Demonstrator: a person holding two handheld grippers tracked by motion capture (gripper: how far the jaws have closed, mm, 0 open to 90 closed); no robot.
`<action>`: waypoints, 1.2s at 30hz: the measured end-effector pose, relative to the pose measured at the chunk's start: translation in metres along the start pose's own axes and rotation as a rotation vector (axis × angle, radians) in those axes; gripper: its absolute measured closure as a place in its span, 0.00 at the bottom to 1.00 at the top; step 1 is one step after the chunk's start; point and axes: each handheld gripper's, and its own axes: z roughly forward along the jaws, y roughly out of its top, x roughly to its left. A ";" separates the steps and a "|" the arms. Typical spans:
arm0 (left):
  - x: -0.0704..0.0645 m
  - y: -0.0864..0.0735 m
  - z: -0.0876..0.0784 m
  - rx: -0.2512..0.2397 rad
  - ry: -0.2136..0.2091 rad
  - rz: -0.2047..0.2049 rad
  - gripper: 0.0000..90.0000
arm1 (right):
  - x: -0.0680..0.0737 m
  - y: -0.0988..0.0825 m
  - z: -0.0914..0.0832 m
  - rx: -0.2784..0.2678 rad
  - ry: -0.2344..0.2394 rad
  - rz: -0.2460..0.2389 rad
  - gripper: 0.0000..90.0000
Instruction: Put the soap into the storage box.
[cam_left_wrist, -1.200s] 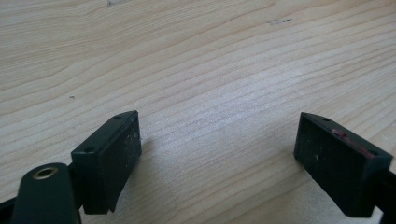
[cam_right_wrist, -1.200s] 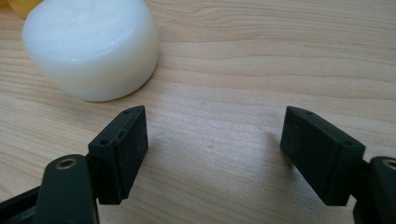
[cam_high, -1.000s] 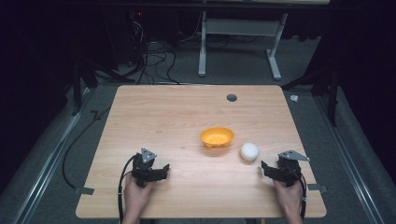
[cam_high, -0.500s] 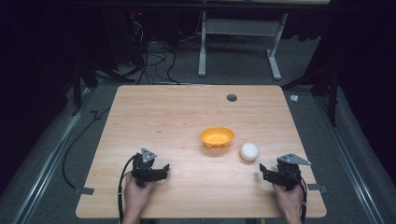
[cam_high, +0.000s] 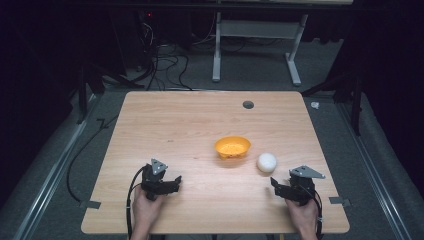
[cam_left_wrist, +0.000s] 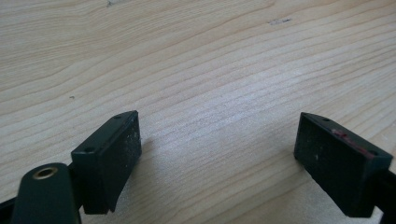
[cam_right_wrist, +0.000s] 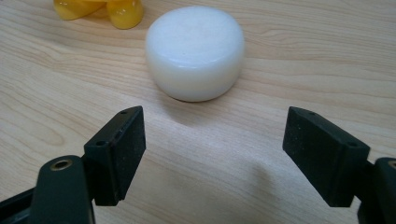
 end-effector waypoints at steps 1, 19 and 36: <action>0.000 0.000 0.000 0.000 0.000 0.000 0.17 | 0.001 0.001 0.001 0.005 0.003 -0.002 0.24; 0.000 0.000 0.000 0.000 -0.001 0.000 0.17 | 0.012 0.018 0.013 0.008 0.013 -0.025 0.18; 0.000 0.000 0.000 0.000 -0.001 0.000 0.17 | 0.014 0.039 0.030 0.017 0.009 -0.026 0.17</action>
